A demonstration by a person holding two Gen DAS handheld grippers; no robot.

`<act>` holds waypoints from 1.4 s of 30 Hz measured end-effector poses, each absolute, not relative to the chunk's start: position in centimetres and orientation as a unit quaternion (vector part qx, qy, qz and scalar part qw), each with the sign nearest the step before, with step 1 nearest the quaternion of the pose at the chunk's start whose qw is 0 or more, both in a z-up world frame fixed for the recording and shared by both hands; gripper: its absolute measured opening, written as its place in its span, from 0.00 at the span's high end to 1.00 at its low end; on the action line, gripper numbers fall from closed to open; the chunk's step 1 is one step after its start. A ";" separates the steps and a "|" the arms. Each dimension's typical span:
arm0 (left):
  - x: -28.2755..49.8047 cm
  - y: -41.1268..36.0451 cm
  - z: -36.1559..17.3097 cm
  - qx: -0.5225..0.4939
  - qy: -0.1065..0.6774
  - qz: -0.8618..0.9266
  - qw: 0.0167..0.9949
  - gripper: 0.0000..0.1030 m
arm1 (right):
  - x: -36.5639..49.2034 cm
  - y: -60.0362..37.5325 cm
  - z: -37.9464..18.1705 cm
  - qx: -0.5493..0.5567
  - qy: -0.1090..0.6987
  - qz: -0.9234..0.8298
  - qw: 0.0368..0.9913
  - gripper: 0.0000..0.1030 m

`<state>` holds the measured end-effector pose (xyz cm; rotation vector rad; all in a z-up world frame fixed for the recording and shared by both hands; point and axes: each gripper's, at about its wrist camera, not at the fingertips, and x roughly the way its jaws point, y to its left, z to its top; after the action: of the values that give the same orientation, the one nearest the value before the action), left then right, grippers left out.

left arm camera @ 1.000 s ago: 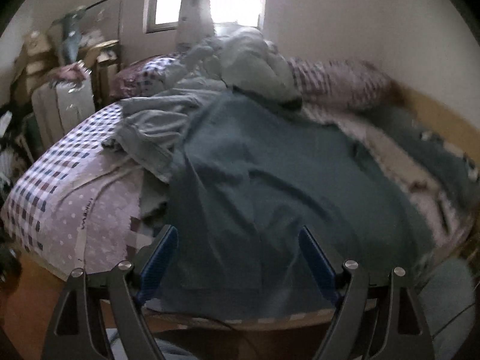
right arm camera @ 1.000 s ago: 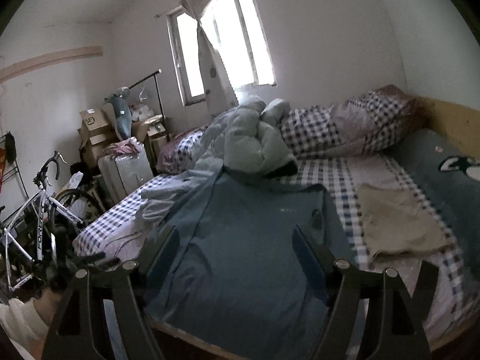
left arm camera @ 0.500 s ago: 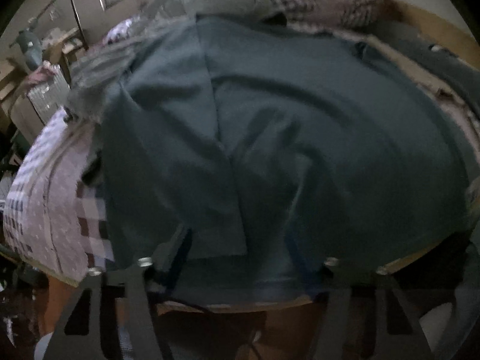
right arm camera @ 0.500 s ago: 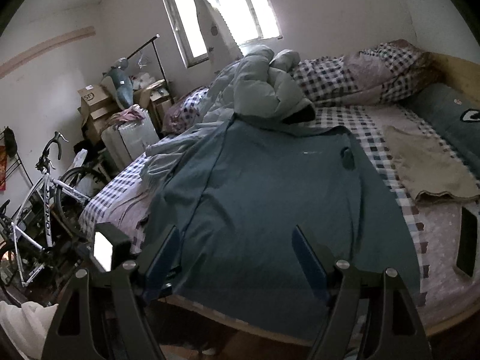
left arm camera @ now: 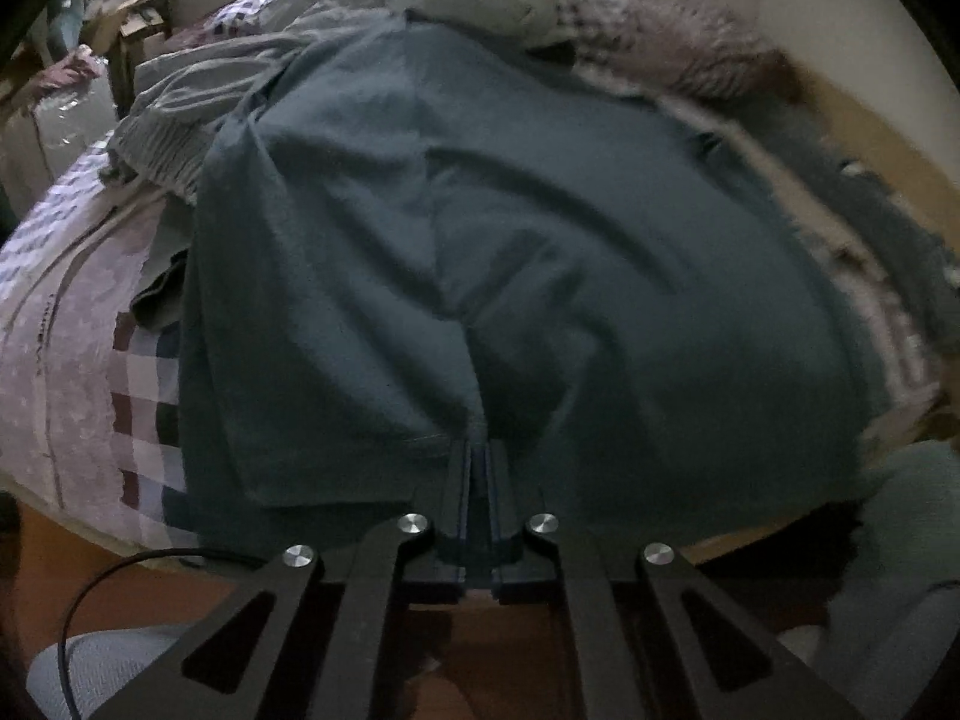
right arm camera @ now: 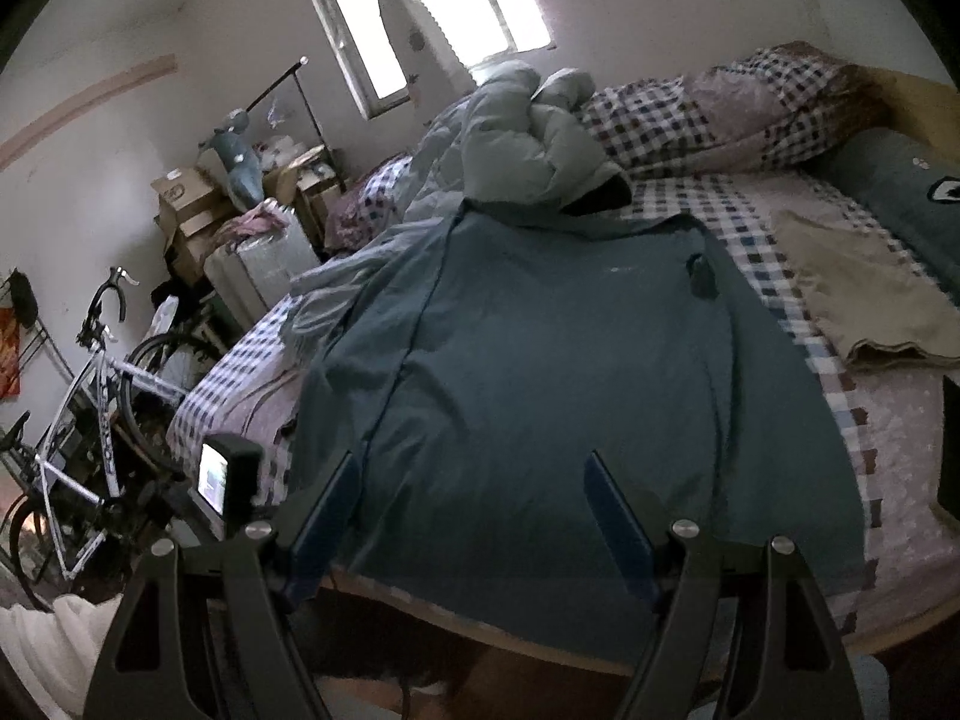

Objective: Fold clothes

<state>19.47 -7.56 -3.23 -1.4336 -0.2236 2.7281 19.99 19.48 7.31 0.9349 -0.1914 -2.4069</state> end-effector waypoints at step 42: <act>21.9 -20.2 -1.5 -0.350 -0.332 0.873 0.065 0.40 | 13.9 3.8 -12.6 0.516 -0.446 -0.666 0.302 0.55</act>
<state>21.92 -20.21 -1.53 -1.0564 -1.0026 2.6349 13.86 3.84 -12.60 1.3688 -1.1816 -1.7652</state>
